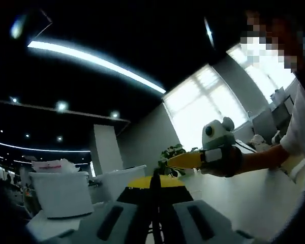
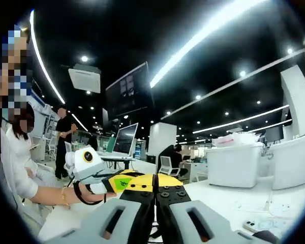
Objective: Coil the Type-C to USB data cable on the desktop and secure it with Velcro straps.
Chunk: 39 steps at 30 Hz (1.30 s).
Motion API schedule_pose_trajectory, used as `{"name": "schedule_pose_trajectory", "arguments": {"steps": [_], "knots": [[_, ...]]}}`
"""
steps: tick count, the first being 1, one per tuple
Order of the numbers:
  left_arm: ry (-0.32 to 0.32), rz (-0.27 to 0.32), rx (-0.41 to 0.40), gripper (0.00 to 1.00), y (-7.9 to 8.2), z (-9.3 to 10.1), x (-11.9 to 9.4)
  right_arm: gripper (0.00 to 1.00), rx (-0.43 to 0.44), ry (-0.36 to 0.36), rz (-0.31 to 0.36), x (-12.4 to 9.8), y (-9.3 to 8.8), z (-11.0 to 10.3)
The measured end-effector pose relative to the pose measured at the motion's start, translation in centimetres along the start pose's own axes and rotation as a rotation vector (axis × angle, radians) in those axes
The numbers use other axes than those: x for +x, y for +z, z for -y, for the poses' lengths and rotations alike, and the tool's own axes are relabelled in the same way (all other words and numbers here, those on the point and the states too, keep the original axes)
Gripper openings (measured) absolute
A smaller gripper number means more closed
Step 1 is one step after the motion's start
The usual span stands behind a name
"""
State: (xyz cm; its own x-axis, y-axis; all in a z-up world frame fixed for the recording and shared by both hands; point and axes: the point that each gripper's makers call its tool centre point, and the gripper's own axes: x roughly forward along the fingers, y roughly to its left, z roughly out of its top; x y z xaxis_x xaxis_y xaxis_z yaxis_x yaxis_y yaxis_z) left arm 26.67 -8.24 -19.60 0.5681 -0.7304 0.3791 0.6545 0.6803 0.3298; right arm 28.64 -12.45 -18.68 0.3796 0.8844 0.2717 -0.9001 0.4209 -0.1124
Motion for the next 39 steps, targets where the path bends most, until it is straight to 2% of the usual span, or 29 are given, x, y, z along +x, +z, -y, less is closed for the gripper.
{"name": "schedule_pose_trajectory", "arguments": {"steps": [1,3,6,8,9,11,12,14,16,17,18,19,21,22,24,29,30,33,34,39], "knots": [[0.002,0.003,-0.013,0.04,0.0,-0.1,0.0,0.00,-0.002,0.010,-0.060,0.0,-1.3,0.1],[-0.004,0.003,-0.025,0.04,0.0,0.0,-0.1,0.01,0.011,-0.072,-0.122,-0.1,-3.0,1.9],[-0.005,0.017,-0.035,0.04,0.4,-0.1,-0.2,0.03,0.068,-0.231,-0.220,-0.9,-6.3,6.1],[-0.002,0.022,-0.034,0.04,0.7,-0.2,-0.4,0.10,0.092,-0.312,-0.270,-2.0,-7.9,8.7],[-0.002,0.030,-0.039,0.04,0.9,-0.2,-0.4,0.12,0.133,-0.315,-0.291,-2.3,-8.8,9.1],[-0.003,0.036,-0.044,0.04,1.0,-0.1,-0.4,0.20,0.258,-0.264,-0.376,-2.5,-11.8,8.2],[-0.006,0.038,-0.044,0.04,1.0,0.0,-0.4,0.25,0.274,-0.258,-0.419,-2.4,-13.3,7.9],[-0.011,0.041,-0.047,0.04,1.1,0.2,-0.3,0.28,0.220,-0.236,-0.502,-2.1,-15.7,7.4],[-0.016,0.043,-0.044,0.04,1.3,0.3,-0.4,0.28,0.164,-0.228,-0.549,-1.7,-17.3,7.1],[-0.018,0.047,-0.043,0.04,1.4,0.4,-0.4,0.27,0.164,-0.224,-0.568,-1.6,-18.0,6.7],[-0.020,0.049,-0.043,0.04,1.5,0.4,-0.4,0.24,0.166,-0.222,-0.577,-1.2,-18.5,6.6],[-0.022,0.054,-0.046,0.04,1.6,0.5,-0.4,0.18,0.161,-0.218,-0.593,-1.1,-19.1,6.4],[-0.024,0.060,-0.054,0.04,1.8,0.5,-0.4,0.09,0.117,-0.208,-0.607,-0.9,-19.6,6.3],[-0.025,0.062,-0.056,0.04,1.8,0.5,-0.4,0.03,0.072,-0.222,-0.606,-0.8,-19.2,6.8],[-0.023,0.059,-0.054,0.04,1.8,0.5,-0.5,0.02,0.045,-0.212,-0.584,-0.6,-18.1,6.7],[-0.023,0.052,-0.040,0.04,1.7,0.6,-0.4,0.01,0.002,-0.239,-0.412,-0.3,-12.7,7.4],[-0.016,0.045,-0.026,0.04,1.6,0.5,-0.4,0.01,0.010,-0.236,-0.363,-0.3,-11.3,7.3],[-0.011,0.040,-0.020,0.04,1.4,0.4,-0.4,0.01,-0.001,-0.224,-0.281,-0.3,-8.8,6.8],[-0.009,0.039,-0.020,0.04,1.4,0.4,-0.4,0.01,-0.021,-0.210,-0.235,-0.3,-7.4,6.3],[-0.001,0.017,0.013,0.04,0.8,0.3,-0.3,0.01,-0.127,-0.150,-0.116,-0.1,-3.2,3.9]]}}
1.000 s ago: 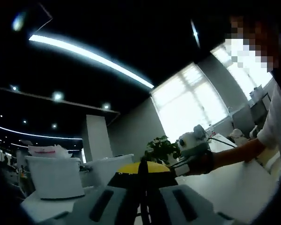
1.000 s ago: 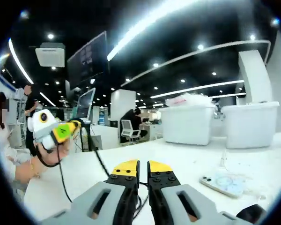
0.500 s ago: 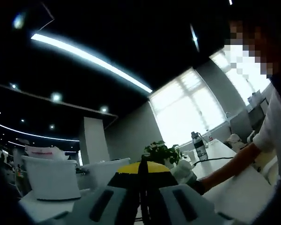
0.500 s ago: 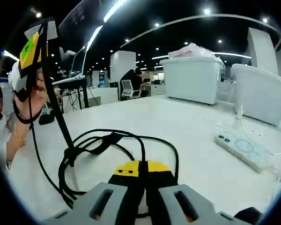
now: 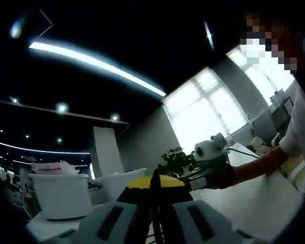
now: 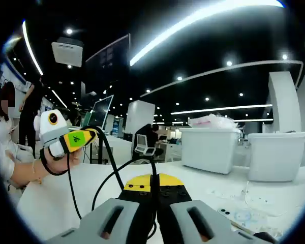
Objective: Coil the Type-C to USB data cable on the desktop and secure it with Velcro straps.
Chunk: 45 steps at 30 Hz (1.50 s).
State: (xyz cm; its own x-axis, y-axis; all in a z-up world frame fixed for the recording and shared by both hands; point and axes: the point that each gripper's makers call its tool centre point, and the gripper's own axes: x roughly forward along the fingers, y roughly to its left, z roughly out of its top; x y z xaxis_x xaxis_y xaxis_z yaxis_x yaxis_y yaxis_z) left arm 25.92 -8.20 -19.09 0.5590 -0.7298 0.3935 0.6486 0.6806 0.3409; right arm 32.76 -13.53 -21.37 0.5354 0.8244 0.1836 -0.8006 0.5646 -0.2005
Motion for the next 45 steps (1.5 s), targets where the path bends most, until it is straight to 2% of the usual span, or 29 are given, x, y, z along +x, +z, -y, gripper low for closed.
{"name": "schedule_pose_trajectory", "arguments": {"steps": [2,5,14,24,28,30,33,36,38,39,40,43,44,45], "knots": [[0.003,-0.008,0.017,0.04,-0.2,0.0,0.1,0.01,-0.052,0.024,0.023,-0.2,1.0,-0.9],[0.022,-0.014,0.044,0.04,-0.4,-0.3,0.1,0.01,-0.089,0.056,0.029,-0.4,1.5,-2.0],[0.078,-0.035,0.104,0.05,-1.1,-1.6,0.0,0.01,-0.068,0.105,0.073,-0.8,2.5,-3.0],[0.081,-0.061,0.070,0.10,-2.0,-1.8,0.1,0.01,-0.057,0.180,0.091,-0.9,2.9,-5.0],[0.066,-0.062,0.109,0.06,-1.7,-1.2,0.2,0.01,-0.045,0.191,0.085,-0.8,2.7,-5.4],[0.063,-0.066,0.125,0.06,-1.6,-1.3,0.1,0.02,0.030,0.200,0.089,-0.8,2.6,-5.2],[0.062,-0.057,0.087,0.05,-1.6,-1.6,0.0,0.04,0.138,0.211,0.134,-0.7,3.2,-4.6],[0.097,-0.070,0.091,0.05,-1.6,-2.5,-0.4,0.07,0.251,0.131,0.233,-1.8,5.2,-1.7],[0.104,-0.027,0.025,0.05,-0.7,-2.8,-0.6,0.07,0.326,0.077,0.262,-2.5,5.7,0.6],[0.105,-0.017,0.020,0.05,-0.5,-2.9,-0.7,0.07,0.358,0.018,0.249,-2.7,5.1,2.3],[0.106,-0.007,0.015,0.05,-0.2,-3.0,-0.8,0.07,0.355,-0.040,0.192,-2.8,3.7,3.8],[0.102,0.033,-0.024,0.05,0.6,-2.8,-1.0,0.07,0.255,-0.142,-0.009,-2.3,-1.9,6.0],[0.099,0.042,-0.032,0.05,0.8,-2.7,-1.1,0.08,0.234,-0.116,-0.098,-1.6,-4.7,5.3],[0.098,0.046,-0.037,0.05,0.9,-2.7,-1.1,0.12,0.271,-0.075,-0.164,-1.1,-6.6,4.3]]}}
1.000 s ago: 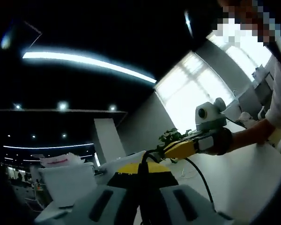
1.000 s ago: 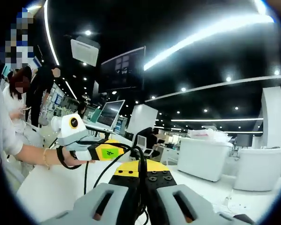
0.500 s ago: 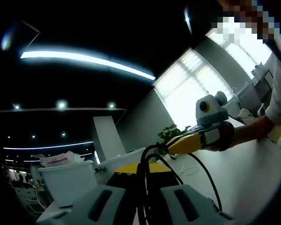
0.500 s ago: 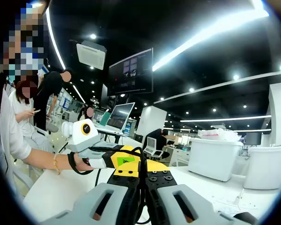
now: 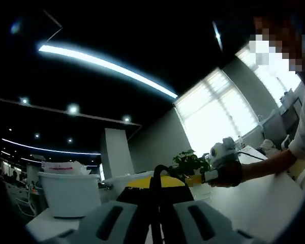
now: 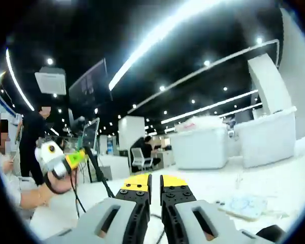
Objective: Coil the Type-C to USB data cable on the desktop and secure it with Velcro straps.
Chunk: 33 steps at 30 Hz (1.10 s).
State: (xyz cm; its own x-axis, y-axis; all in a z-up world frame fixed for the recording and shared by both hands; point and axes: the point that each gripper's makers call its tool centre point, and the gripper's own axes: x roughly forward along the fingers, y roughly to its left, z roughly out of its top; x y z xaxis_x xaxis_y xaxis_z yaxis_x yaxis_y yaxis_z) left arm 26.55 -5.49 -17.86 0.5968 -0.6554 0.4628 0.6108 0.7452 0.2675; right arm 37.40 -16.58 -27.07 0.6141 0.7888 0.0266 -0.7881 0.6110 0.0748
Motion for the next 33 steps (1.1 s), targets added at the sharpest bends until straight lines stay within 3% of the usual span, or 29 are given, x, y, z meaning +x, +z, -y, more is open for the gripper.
{"name": "schedule_pose_trajectory", "arguments": {"steps": [3,6,8,12,16,19,26,33], "knots": [[-0.006,0.009,-0.006,0.05,0.2,0.2,0.0,0.21,0.142,0.090,-0.149,1.8,-5.1,-2.3],[-0.017,0.017,-0.009,0.05,0.4,0.6,0.0,0.23,0.058,0.109,-0.223,2.6,-7.5,-3.5],[-0.026,0.023,-0.002,0.05,0.7,1.0,0.0,0.23,0.012,0.131,-0.236,3.0,-8.2,-4.6],[-0.045,0.042,-0.003,0.05,1.3,1.4,0.1,0.21,0.022,0.144,-0.286,3.9,-9.5,-5.7],[-0.070,0.072,-0.028,0.05,2.0,1.7,0.0,0.06,-0.044,0.152,-0.309,4.2,-10.1,-6.2],[-0.086,0.085,-0.064,0.05,2.3,1.8,0.0,0.02,-0.085,0.151,-0.266,4.1,-8.5,-6.1],[-0.085,0.072,-0.057,0.05,1.9,1.7,0.2,0.01,-0.144,0.037,-0.004,2.0,-0.2,-3.4],[-0.086,0.031,-0.015,0.05,0.8,2.1,0.6,0.01,-0.301,-0.010,0.186,-0.7,5.9,-4.5]]}}
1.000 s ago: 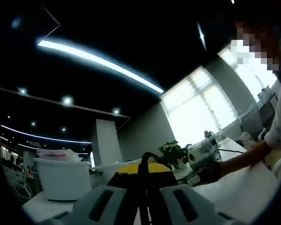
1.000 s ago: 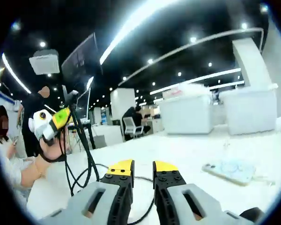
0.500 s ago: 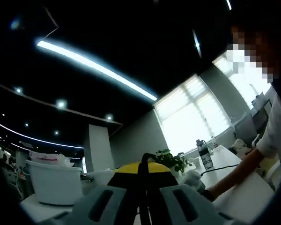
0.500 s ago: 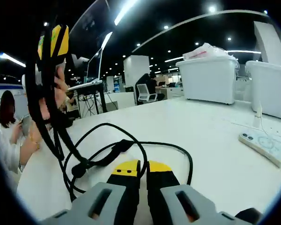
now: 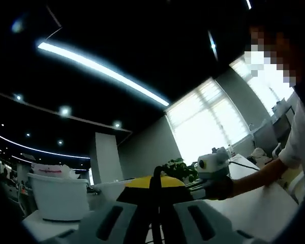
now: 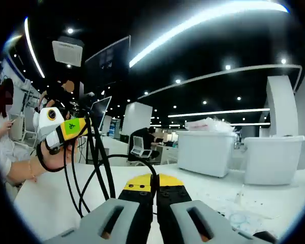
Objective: Coil the Type-C to USB data cable on the desktop and secure it with Velcro straps.
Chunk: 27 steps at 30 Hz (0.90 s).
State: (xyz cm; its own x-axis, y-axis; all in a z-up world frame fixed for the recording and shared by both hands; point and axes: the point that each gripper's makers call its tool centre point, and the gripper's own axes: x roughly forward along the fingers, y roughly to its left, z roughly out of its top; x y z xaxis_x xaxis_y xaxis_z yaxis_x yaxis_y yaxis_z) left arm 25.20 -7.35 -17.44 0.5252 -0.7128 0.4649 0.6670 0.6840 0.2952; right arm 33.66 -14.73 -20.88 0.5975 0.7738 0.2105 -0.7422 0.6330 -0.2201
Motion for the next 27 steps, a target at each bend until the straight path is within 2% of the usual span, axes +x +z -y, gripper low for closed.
{"name": "schedule_pose_trajectory", "arguments": {"steps": [2,6,14,22,27], "knots": [[0.006,-0.020,0.030,0.05,-0.4,0.0,0.1,0.00,-0.020,0.017,0.038,-0.4,1.2,-0.7],[0.026,-0.058,0.090,0.05,-1.2,-0.3,0.2,0.00,-0.067,0.038,0.077,-0.8,2.5,-2.0],[0.085,-0.114,0.207,0.05,-2.2,-1.5,0.1,0.00,-0.163,0.073,0.097,-0.9,3.4,-4.3],[0.095,-0.117,0.247,0.05,-2.2,-1.7,0.1,0.00,-0.158,0.091,0.125,-1.1,4.1,-4.9],[0.102,-0.144,0.280,0.06,-2.8,-1.8,0.1,0.00,-0.119,0.117,0.132,-1.1,4.2,-5.2]]}}
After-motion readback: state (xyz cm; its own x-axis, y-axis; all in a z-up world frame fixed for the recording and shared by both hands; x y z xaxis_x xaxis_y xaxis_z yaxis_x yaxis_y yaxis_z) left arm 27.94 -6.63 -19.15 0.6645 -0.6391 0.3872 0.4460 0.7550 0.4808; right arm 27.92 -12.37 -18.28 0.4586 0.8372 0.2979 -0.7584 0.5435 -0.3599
